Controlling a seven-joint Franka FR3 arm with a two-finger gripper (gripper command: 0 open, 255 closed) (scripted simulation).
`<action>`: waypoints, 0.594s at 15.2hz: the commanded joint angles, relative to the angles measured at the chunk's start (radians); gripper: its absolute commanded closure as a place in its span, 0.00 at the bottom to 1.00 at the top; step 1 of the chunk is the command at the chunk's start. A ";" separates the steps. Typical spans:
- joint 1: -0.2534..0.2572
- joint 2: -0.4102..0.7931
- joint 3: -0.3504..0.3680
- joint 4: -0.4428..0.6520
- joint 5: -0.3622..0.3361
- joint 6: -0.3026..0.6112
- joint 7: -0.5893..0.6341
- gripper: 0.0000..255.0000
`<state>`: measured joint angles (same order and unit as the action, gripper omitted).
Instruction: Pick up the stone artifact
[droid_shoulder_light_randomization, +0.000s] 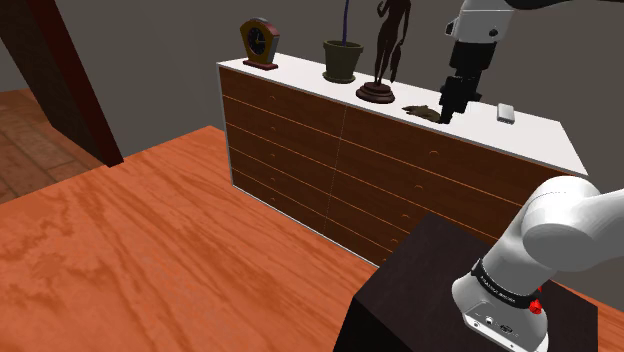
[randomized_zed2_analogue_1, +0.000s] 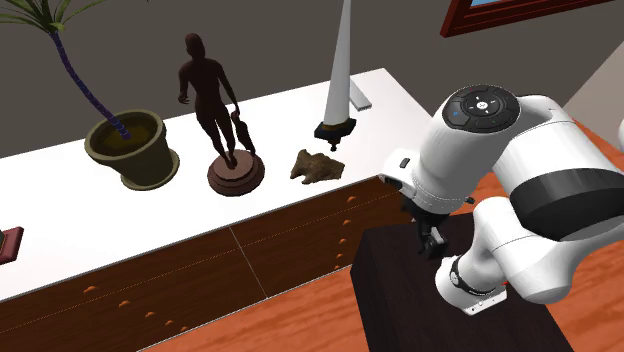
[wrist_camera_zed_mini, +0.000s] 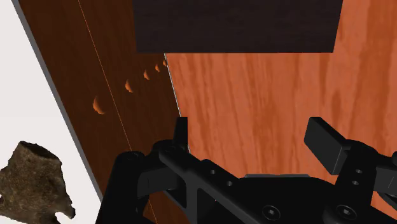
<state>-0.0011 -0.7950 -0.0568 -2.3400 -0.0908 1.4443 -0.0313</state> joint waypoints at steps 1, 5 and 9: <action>0.000 0.000 0.000 0.000 0.000 0.000 0.000 0.00; -0.033 0.019 -0.083 -0.030 -0.062 0.099 -0.067 0.00; -0.062 0.058 -0.169 -0.042 -0.113 0.203 -0.132 0.00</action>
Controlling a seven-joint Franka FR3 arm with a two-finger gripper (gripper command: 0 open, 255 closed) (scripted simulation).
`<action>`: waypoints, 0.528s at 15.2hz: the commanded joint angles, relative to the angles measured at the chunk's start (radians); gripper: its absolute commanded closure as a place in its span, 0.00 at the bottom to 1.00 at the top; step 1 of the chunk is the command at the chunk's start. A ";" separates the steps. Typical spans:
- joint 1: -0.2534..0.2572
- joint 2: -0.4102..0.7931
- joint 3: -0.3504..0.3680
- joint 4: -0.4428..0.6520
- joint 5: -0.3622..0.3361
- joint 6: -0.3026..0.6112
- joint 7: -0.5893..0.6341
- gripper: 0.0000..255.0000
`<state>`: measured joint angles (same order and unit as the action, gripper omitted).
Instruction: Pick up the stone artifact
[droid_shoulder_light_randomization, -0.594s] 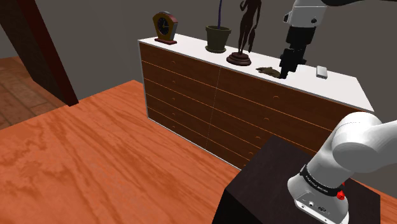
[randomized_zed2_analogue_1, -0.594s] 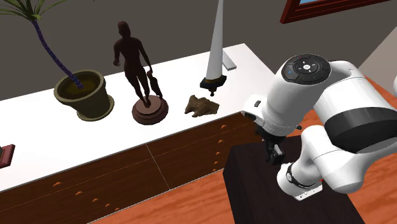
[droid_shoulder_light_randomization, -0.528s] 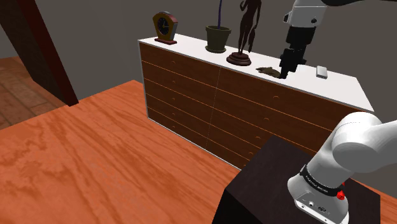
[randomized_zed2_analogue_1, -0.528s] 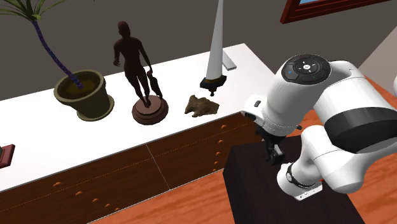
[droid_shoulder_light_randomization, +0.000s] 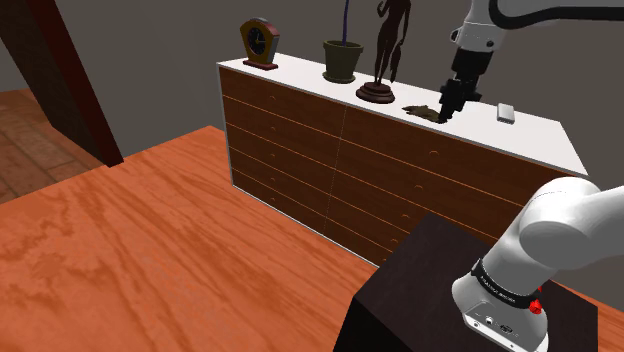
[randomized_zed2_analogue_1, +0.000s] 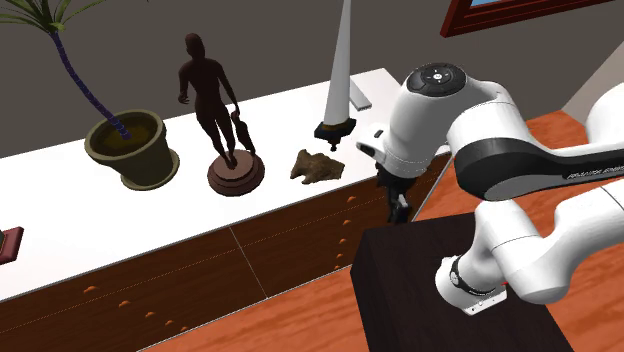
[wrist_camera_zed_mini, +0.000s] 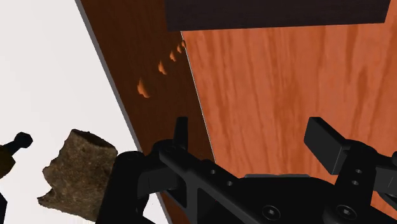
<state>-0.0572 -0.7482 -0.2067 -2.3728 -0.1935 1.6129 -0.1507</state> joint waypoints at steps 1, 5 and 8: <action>-0.012 0.024 -0.041 -0.009 -0.022 0.061 -0.028 0.00; -0.031 0.086 -0.131 0.003 -0.055 0.167 -0.093 0.00; -0.039 0.145 -0.201 0.024 -0.067 0.246 -0.144 0.00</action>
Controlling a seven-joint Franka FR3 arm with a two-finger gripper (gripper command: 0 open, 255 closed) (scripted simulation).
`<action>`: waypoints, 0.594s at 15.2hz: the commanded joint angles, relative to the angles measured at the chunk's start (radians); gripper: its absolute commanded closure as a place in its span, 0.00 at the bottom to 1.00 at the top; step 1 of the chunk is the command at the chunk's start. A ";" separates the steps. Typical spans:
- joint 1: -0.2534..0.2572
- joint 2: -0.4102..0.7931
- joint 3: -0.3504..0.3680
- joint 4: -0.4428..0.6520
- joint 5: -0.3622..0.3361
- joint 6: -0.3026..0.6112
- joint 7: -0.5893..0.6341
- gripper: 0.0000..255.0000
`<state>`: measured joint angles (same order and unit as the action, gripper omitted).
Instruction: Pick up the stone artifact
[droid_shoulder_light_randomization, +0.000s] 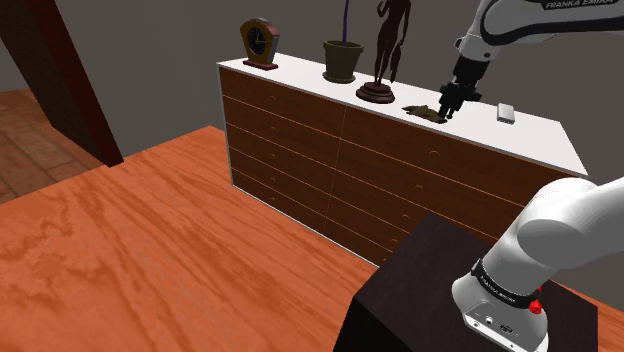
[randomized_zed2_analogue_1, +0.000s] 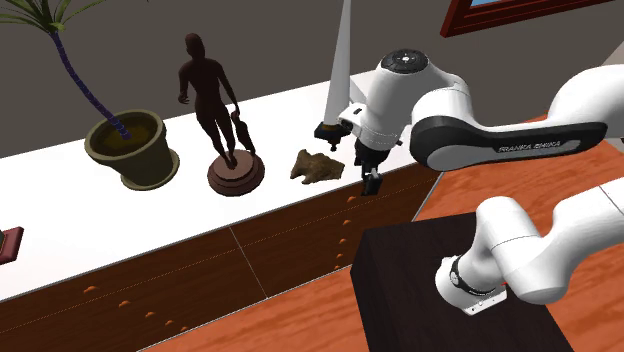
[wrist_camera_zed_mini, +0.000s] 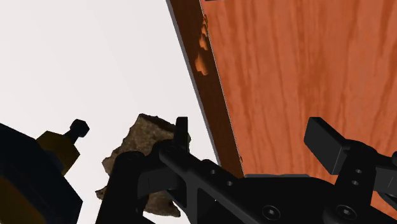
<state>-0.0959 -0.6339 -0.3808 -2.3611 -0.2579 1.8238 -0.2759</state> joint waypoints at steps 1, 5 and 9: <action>-0.001 0.052 -0.050 0.022 -0.004 0.061 -0.036 0.00; 0.002 0.149 -0.147 0.071 0.012 0.162 -0.114 0.00; 0.002 0.168 -0.168 0.043 0.012 0.214 -0.124 0.00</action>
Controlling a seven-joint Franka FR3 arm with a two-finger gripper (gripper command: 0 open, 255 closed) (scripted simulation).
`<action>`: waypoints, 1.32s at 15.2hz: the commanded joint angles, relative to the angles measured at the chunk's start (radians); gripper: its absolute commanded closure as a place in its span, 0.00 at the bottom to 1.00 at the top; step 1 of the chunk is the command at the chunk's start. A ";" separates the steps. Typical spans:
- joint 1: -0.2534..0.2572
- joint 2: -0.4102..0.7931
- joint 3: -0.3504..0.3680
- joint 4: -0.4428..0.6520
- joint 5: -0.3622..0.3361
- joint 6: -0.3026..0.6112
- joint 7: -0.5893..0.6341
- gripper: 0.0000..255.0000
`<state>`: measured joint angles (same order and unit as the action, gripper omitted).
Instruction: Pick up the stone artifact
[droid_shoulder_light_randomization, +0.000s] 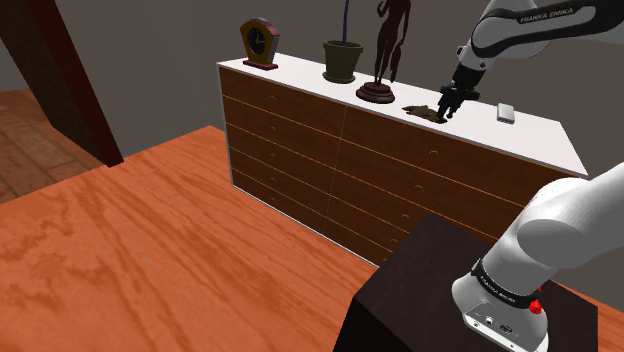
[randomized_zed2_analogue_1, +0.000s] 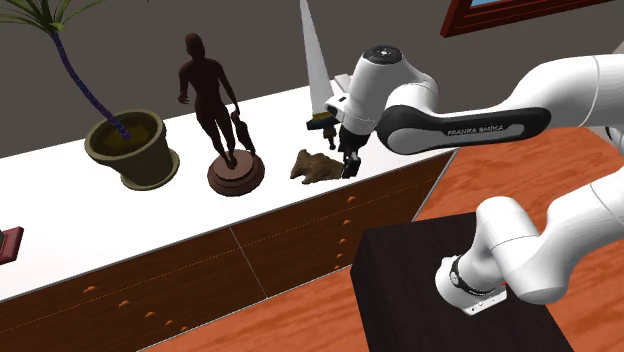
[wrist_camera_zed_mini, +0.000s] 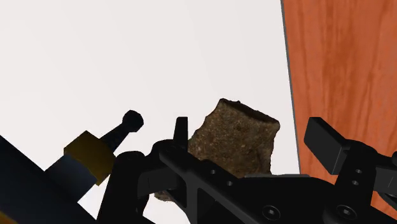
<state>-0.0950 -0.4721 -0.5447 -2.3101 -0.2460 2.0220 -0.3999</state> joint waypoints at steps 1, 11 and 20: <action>0.001 0.009 -0.007 -0.020 -0.001 0.030 -0.001 0.00; -0.001 0.019 -0.018 -0.058 -0.004 0.078 -0.002 1.00; 0.001 0.007 -0.006 -0.015 0.000 0.024 0.000 1.00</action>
<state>-0.0942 -0.4601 -0.5543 -2.3352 -0.2469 2.0607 -0.4012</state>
